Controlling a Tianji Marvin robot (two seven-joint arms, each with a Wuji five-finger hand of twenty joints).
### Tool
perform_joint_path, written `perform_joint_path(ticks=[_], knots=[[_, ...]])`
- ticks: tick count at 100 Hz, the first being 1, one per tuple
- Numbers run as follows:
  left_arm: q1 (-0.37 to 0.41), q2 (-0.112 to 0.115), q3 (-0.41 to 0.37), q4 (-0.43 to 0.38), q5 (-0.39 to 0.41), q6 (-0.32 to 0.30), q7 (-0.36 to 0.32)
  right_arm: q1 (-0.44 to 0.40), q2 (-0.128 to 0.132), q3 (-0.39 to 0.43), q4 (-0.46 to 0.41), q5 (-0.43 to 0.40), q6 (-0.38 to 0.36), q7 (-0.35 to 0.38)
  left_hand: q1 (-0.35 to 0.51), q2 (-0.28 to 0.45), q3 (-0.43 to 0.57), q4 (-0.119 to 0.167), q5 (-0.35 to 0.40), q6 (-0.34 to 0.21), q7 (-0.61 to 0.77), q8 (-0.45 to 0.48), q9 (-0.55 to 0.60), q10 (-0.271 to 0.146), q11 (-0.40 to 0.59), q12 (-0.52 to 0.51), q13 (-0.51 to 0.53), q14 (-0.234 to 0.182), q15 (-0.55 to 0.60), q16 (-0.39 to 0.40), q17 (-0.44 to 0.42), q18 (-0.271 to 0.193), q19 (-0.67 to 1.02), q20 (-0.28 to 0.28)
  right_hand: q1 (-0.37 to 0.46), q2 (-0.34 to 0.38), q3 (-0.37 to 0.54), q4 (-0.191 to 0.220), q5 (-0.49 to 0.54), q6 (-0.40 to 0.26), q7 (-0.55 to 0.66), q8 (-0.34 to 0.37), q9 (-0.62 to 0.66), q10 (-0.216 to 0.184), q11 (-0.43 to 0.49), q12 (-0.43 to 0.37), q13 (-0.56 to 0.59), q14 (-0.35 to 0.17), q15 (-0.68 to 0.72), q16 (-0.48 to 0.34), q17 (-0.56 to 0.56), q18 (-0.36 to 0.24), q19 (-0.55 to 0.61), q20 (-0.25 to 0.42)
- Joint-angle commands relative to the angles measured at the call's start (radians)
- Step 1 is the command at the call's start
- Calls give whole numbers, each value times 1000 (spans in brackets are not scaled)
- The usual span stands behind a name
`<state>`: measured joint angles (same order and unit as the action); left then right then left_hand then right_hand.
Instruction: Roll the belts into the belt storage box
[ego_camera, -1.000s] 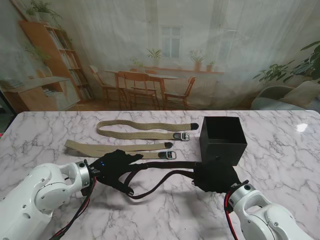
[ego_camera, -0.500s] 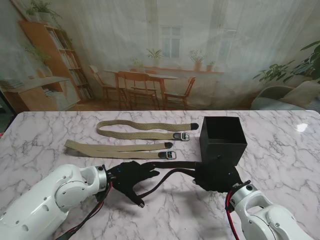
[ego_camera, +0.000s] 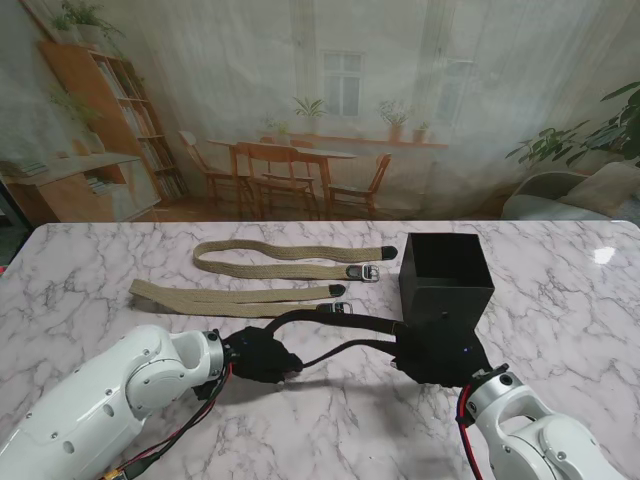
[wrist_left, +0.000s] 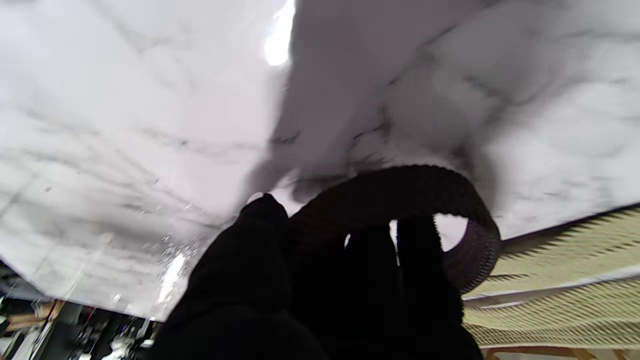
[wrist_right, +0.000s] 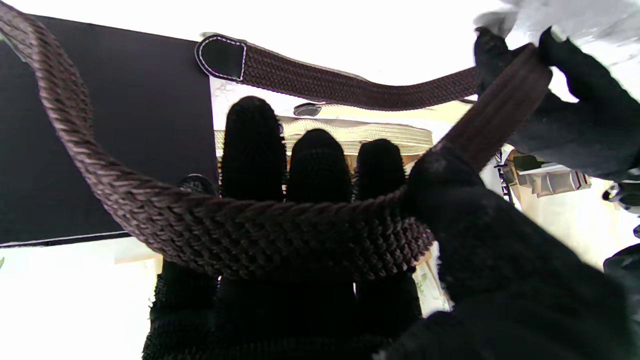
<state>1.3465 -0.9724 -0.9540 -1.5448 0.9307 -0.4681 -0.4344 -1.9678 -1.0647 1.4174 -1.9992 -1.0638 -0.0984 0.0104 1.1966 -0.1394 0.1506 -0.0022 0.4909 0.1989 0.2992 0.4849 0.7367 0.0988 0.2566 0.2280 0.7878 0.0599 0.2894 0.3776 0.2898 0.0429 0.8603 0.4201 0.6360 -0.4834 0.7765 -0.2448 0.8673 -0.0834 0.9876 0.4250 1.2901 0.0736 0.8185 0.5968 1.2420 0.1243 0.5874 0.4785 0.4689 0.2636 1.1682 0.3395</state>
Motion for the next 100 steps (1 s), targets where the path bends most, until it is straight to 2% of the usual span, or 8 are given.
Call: perform_joint_path(ticks=[1,3,5,14,32,57,74,100], knots=[[20,5,-17,-12,18,-4,-8,-10,0,8,-9,-6,4,4,90,-26,24,-18,68,-65,93,79,106,-25,37,55,85,0,69,36,24,-24,66,22,90,0,96,11,-22,-35,-6,-18,28,-14,46,-4,37,-30,35,13,-2,5,14,3],[25,5,-26,-17,27,-8,-8,-10,0,9,-10,-7,5,7,93,-40,30,-19,96,-91,132,99,149,-54,39,76,106,3,88,48,26,-20,78,26,90,0,96,11,-22,-36,-6,-18,28,-15,46,-5,37,-31,34,13,-3,4,14,3],[31,6,-35,-24,35,-11,-12,-10,0,11,-9,-9,6,9,94,-46,31,-21,108,-103,162,95,170,-64,32,102,116,6,100,59,26,-19,89,28,91,-2,97,11,-22,-37,-6,-18,27,-16,46,-5,36,-31,34,13,-3,4,13,3],[70,7,-93,-51,93,-23,-15,-10,1,16,-7,-20,14,18,94,-56,25,-21,127,-152,273,89,218,-78,38,167,140,10,132,93,34,-16,111,34,91,-8,100,10,-22,-39,-5,-20,28,-19,49,-3,38,-35,36,14,9,-4,22,5],[177,6,-242,-113,230,-56,12,-12,3,26,-1,-41,45,40,94,-56,19,-18,153,-206,337,90,244,-93,50,219,149,20,161,126,34,-4,122,41,100,-13,107,12,-21,-35,-1,-20,29,-22,50,-3,40,-37,36,15,12,-10,27,8],[297,4,-400,-178,367,-95,41,-14,5,36,13,-63,65,53,94,-55,26,-14,179,-246,391,113,269,-97,66,303,156,39,217,194,29,19,132,60,105,-14,109,11,-20,-41,7,-14,26,-24,51,-2,38,-38,35,15,12,-15,27,7],[369,1,-485,-213,453,-98,97,-7,7,34,28,-76,82,63,92,-51,28,-13,188,-258,404,124,274,-103,65,328,156,41,231,219,28,19,132,65,103,-17,103,11,-15,-81,5,-15,14,-28,37,-6,19,-40,20,11,4,-13,22,5],[429,-3,-562,-235,501,-80,160,9,11,20,56,-123,109,68,87,-52,33,-12,207,-274,421,135,285,-107,62,350,162,45,235,237,41,11,137,74,104,-61,116,13,-2,-188,-10,-60,10,-46,-116,-69,-49,-48,-69,-12,-32,2,1,3]])
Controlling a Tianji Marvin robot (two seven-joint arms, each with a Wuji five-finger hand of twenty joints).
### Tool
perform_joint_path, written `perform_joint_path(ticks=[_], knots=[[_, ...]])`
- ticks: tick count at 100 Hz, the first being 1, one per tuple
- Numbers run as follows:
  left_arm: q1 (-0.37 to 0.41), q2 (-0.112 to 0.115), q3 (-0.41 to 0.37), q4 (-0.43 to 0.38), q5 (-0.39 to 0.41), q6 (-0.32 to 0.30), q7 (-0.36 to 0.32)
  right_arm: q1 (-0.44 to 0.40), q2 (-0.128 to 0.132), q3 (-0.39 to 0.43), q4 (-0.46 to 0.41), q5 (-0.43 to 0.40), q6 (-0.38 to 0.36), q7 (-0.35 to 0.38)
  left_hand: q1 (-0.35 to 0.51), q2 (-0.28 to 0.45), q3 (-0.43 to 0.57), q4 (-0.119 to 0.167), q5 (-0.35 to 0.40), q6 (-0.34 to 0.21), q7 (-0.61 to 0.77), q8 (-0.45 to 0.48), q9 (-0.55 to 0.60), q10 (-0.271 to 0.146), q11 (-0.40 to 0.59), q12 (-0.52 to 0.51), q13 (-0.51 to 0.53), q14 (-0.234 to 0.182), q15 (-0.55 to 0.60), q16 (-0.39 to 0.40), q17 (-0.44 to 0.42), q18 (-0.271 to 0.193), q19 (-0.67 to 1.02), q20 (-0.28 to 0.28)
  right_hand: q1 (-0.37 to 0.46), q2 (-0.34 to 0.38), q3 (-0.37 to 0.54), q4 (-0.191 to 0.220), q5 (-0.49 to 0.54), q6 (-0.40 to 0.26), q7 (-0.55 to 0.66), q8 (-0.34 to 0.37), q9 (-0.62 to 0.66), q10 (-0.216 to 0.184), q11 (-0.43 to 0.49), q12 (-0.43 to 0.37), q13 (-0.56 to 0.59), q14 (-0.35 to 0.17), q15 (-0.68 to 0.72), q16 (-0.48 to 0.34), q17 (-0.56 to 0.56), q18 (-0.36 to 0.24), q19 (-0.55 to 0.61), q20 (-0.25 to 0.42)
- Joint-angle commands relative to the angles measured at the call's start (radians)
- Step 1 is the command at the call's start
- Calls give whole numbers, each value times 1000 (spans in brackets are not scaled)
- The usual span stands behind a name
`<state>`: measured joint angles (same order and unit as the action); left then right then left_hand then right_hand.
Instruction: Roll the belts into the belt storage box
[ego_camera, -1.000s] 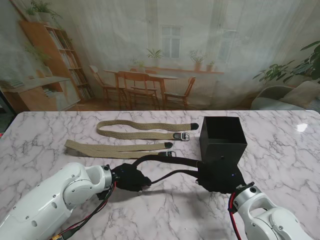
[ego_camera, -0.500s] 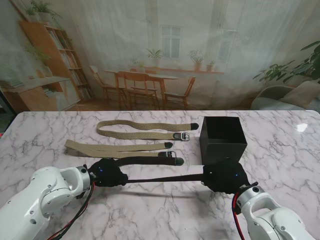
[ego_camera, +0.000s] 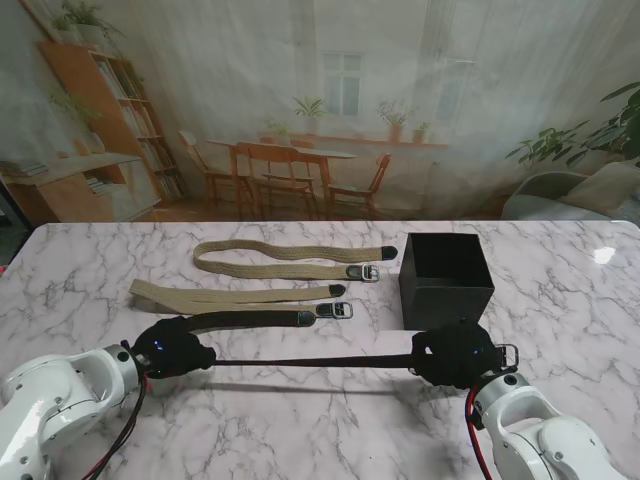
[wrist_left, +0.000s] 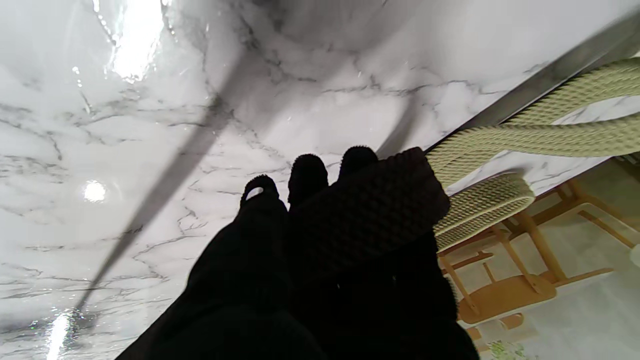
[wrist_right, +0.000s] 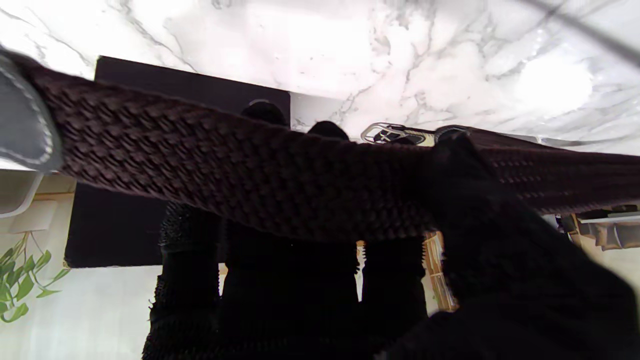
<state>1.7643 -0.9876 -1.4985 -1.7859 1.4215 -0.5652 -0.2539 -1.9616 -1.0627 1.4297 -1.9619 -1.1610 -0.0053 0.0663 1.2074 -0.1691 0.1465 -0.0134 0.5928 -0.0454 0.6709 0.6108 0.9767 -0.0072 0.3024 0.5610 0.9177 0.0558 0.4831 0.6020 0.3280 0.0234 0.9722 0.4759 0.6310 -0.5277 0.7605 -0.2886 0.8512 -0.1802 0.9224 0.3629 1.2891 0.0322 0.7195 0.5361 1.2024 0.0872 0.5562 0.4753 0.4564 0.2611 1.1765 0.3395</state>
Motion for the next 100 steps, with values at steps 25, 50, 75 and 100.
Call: perform_joint_path(ticks=[25,50,75,100], knots=[[36,14,0,-2,9,0,-46,28,21,-32,60,-104,28,68,70,-17,38,-3,100,-39,45,4,40,-16,5,23,21,44,31,17,-8,41,19,21,94,-70,165,53,33,-140,55,-36,13,-23,-80,-10,-38,-28,-67,-12,-37,9,-29,3],[91,13,-13,-36,31,-9,-37,56,27,-68,112,-145,68,80,29,-40,-2,-2,89,-25,-14,-51,40,-21,-30,-7,-16,54,-6,22,-39,80,6,35,91,-76,171,50,43,-158,63,-42,24,-31,-97,-11,-49,-41,-76,-14,-43,4,-37,3],[110,17,-22,-33,93,-1,-27,74,29,-94,145,-158,93,86,-46,-87,-55,11,69,-19,-96,-99,-12,-5,-74,-12,-56,70,-26,37,-56,123,6,62,86,-76,167,48,37,-168,63,-45,18,-39,-118,-15,-57,-39,-85,-17,-45,4,-42,3],[86,23,3,17,141,41,19,84,30,-109,155,-155,92,76,-130,-107,-84,8,91,-11,-177,-75,-129,40,-35,-165,-118,86,-75,37,-77,142,-8,93,21,-114,133,32,-8,-137,29,-72,-23,-27,-162,-26,-78,-30,-101,-23,-53,7,-48,4]])
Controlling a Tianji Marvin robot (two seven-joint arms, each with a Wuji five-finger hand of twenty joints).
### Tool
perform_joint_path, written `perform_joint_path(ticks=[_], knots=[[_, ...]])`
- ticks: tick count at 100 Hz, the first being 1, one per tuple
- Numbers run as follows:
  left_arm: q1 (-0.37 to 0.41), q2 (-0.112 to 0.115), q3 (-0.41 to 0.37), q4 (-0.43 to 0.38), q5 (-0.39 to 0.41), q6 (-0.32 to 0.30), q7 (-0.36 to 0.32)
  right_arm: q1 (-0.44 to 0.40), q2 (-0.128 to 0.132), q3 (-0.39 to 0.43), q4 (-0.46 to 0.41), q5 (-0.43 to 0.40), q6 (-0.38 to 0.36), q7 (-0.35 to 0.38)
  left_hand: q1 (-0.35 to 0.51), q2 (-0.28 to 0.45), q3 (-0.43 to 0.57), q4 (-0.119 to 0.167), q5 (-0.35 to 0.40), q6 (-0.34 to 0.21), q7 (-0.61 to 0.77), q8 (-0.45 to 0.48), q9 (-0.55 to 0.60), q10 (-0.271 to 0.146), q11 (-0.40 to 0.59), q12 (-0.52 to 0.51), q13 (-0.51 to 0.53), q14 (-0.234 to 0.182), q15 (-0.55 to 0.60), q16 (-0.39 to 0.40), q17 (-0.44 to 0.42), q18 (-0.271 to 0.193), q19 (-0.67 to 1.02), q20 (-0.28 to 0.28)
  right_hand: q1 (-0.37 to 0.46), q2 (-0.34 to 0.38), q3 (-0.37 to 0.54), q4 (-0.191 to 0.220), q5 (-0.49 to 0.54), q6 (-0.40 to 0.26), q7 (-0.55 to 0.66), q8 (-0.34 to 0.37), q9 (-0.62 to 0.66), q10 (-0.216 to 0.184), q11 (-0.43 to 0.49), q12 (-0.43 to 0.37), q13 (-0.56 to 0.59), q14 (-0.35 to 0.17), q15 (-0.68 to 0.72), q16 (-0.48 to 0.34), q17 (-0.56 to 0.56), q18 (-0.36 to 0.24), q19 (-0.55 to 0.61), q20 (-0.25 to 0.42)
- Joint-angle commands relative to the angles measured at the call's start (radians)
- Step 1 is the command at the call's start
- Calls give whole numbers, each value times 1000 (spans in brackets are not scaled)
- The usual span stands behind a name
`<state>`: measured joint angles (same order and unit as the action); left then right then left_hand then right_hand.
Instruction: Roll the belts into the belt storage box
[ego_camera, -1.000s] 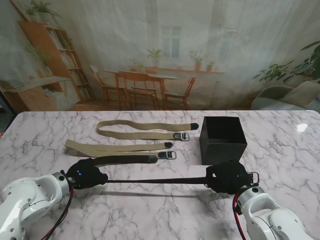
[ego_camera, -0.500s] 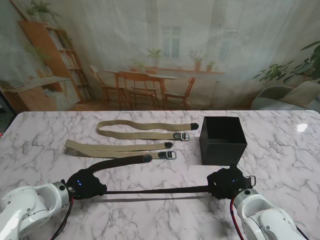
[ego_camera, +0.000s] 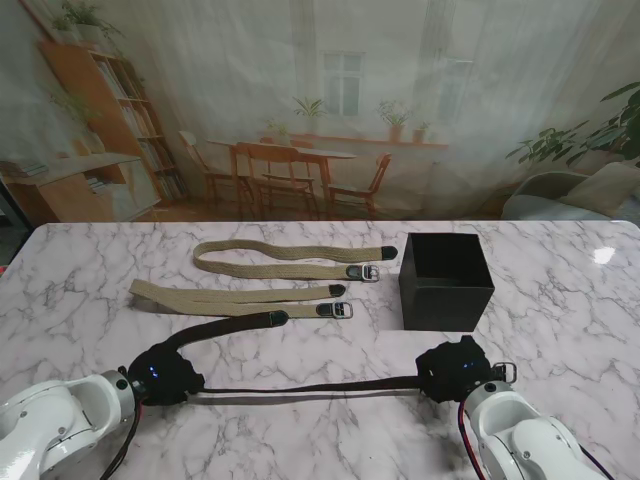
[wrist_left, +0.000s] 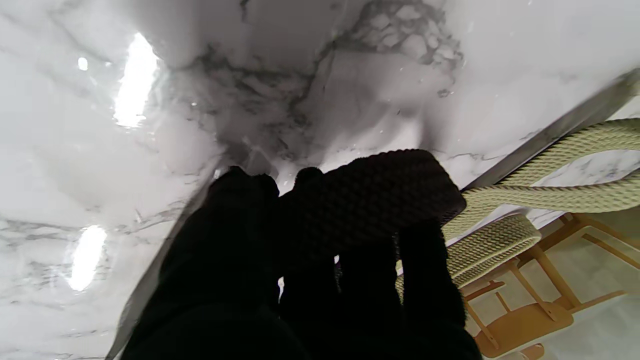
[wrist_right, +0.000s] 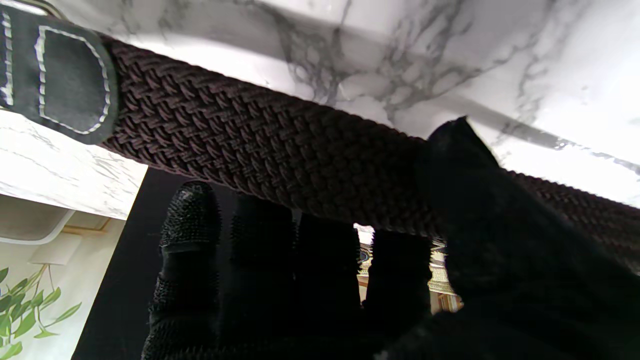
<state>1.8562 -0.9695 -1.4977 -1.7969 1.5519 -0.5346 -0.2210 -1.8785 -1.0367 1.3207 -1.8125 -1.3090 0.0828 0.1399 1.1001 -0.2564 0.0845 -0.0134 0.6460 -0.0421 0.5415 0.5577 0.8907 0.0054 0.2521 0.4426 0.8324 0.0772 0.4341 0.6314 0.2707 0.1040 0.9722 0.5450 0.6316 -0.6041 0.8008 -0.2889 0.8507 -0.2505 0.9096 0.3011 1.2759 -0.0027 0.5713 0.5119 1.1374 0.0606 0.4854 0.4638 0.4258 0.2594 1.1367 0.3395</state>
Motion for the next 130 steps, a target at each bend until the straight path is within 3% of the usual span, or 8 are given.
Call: perform_joint_path(ticks=[1,15,27,34,60,71,95,130], knots=[[-6,6,3,29,12,11,-13,1,4,0,6,-7,3,2,-30,-21,-25,8,35,-12,-50,-23,-48,30,13,-50,-37,66,-28,6,-22,64,-10,24,11,-41,87,30,-14,-65,39,-12,-15,9,-18,-2,-16,-1,-32,-12,-23,10,-9,4],[-11,8,6,41,31,20,-3,5,5,-3,9,-8,-1,1,-186,28,-54,9,-1,49,-165,-38,-132,73,-19,-86,-108,82,-82,-28,-55,78,-48,22,-114,-83,44,23,-50,11,-44,14,-58,24,-40,-16,-43,11,-55,-18,-34,18,-17,12],[-6,9,-1,39,42,17,17,3,5,-2,6,-8,-3,9,-245,18,-78,8,-31,63,-225,-75,-186,86,-41,-98,-149,88,-104,-43,-74,86,-76,20,-195,-67,15,119,-15,78,-226,153,-92,32,-46,-22,-65,18,-69,-22,-51,24,-33,18],[-2,9,-7,37,47,16,33,0,5,0,3,-8,-3,7,-264,12,-86,7,-54,68,-245,-83,-219,94,-55,-104,-168,91,-112,-48,-83,89,-85,18,-217,-64,5,135,-22,88,-246,173,-111,35,-54,-25,-80,22,-76,-25,-56,27,-36,18],[0,11,-12,36,55,10,51,-11,4,11,-6,-19,-12,-4,-248,10,-69,11,-31,59,-258,-88,-203,91,-47,-104,-162,88,-109,-52,-78,96,-87,25,-200,-60,-39,155,-5,58,-259,210,-169,49,-79,-38,-123,31,-99,-35,-69,32,-45,20],[1,11,-13,35,57,11,54,-12,5,11,-5,-23,-12,-7,-240,23,-62,10,-29,56,-255,-85,-200,90,-45,-104,-160,88,-108,-53,-76,95,-87,27,-185,-66,-32,111,-9,44,-246,200,-197,55,-92,-42,-142,35,-108,-38,-72,33,-48,23],[17,9,-37,12,57,-1,81,-20,2,17,-9,-18,-23,-47,-241,49,-66,7,-26,60,-254,-82,-195,91,-45,-104,-162,90,-111,-57,-78,99,-95,27,-216,-67,4,150,-24,88,-255,212,-240,64,-94,-42,-175,41,-113,-37,-74,36,-43,30],[11,9,-28,17,47,-6,81,9,8,-12,19,-63,1,-21,-227,38,-68,8,-16,60,-252,-79,-183,87,-44,-102,-151,86,-110,-59,-70,102,-93,29,-205,-100,13,152,-112,83,-275,263,-540,142,-80,-37,-410,72,-94,-31,-145,38,-53,57]])
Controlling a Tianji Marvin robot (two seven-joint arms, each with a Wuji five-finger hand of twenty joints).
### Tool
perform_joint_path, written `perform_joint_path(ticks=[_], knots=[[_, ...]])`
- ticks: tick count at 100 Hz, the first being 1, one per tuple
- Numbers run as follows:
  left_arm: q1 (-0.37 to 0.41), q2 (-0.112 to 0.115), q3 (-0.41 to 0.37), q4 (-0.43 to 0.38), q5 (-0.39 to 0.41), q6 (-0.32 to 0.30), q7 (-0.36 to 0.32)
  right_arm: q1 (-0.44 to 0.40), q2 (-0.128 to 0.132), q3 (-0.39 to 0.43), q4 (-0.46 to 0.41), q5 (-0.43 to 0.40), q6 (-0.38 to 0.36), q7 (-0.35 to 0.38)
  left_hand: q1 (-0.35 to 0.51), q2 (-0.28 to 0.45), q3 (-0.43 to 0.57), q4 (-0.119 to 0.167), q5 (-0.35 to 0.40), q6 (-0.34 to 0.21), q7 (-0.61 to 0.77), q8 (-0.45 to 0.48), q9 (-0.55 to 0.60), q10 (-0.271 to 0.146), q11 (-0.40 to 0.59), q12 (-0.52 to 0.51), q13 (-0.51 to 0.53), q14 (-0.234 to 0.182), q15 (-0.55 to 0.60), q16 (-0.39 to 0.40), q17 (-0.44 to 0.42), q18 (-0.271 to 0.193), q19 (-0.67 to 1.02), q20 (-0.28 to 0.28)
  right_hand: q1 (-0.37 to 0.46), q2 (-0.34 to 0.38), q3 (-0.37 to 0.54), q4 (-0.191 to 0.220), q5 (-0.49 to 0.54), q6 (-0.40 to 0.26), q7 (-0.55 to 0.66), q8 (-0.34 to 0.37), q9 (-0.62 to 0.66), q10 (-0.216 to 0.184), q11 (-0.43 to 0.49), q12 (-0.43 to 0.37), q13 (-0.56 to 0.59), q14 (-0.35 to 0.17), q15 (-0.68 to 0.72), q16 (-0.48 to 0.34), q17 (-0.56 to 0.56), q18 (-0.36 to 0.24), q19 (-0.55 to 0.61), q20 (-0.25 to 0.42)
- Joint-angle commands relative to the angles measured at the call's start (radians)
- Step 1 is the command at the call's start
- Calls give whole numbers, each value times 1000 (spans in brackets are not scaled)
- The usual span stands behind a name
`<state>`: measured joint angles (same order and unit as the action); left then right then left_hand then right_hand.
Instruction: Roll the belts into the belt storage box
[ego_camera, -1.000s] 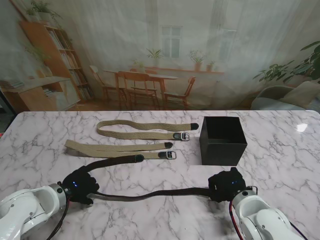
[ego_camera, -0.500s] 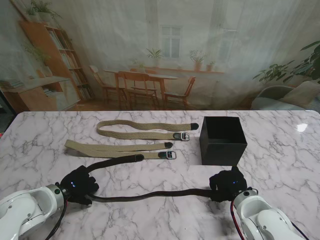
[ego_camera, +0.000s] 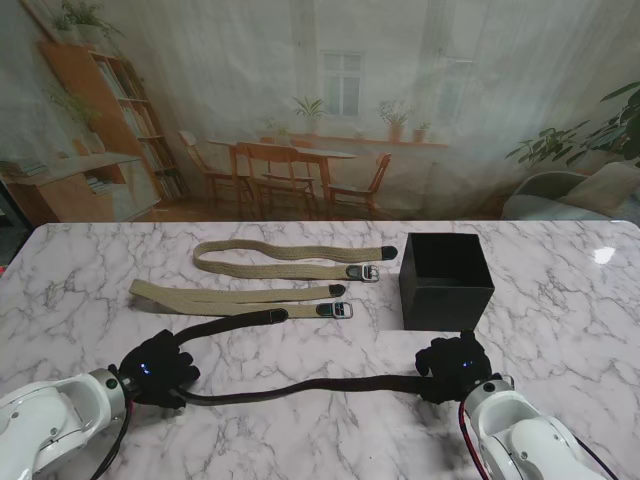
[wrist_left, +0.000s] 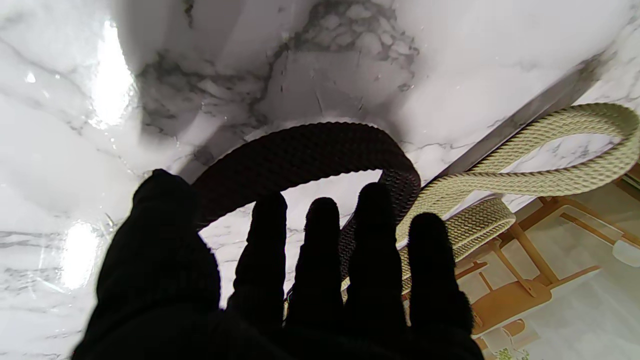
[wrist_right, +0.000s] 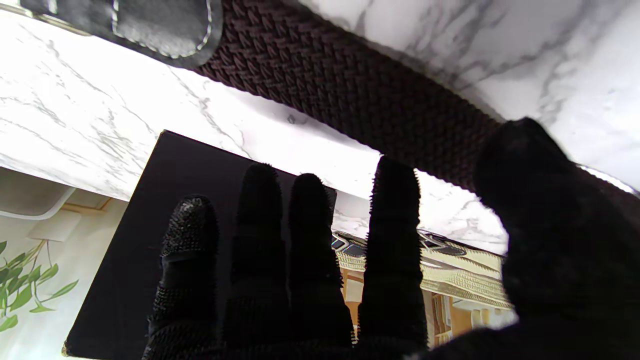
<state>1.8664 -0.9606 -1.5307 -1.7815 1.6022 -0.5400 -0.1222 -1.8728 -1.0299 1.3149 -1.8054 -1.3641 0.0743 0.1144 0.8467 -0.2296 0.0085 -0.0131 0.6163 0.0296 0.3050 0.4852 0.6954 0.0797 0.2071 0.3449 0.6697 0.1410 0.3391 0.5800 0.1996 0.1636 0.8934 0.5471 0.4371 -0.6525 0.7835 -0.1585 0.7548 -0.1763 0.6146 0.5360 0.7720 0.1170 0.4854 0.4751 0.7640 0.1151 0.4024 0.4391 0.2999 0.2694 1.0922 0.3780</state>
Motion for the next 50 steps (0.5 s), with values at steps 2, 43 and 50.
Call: perform_joint_path(ticks=[2,43,50], knots=[[0,0,5,1,-3,-1,-19,5,1,-8,13,-9,13,4,28,12,8,9,14,-13,-15,-6,12,12,1,-4,12,21,-15,-8,1,43,-14,27,-6,-56,39,22,-14,9,32,37,-43,25,5,-3,-43,19,-8,-8,-24,29,-11,21],[-2,0,8,-2,-11,-6,-33,28,2,-37,32,-5,31,10,25,14,6,9,27,-12,-5,-1,13,10,2,-3,13,20,-16,-8,1,43,-15,28,185,-154,169,-107,19,-199,546,281,358,-99,135,35,136,-29,29,-19,41,38,-12,32],[-2,0,7,-1,-10,-4,-30,31,2,-41,33,5,32,13,26,16,7,9,31,-11,-2,1,14,10,3,-3,13,21,-15,-8,2,43,-14,28,195,-147,201,-106,-5,-196,561,287,442,-113,180,88,231,-47,60,2,99,18,24,35]])
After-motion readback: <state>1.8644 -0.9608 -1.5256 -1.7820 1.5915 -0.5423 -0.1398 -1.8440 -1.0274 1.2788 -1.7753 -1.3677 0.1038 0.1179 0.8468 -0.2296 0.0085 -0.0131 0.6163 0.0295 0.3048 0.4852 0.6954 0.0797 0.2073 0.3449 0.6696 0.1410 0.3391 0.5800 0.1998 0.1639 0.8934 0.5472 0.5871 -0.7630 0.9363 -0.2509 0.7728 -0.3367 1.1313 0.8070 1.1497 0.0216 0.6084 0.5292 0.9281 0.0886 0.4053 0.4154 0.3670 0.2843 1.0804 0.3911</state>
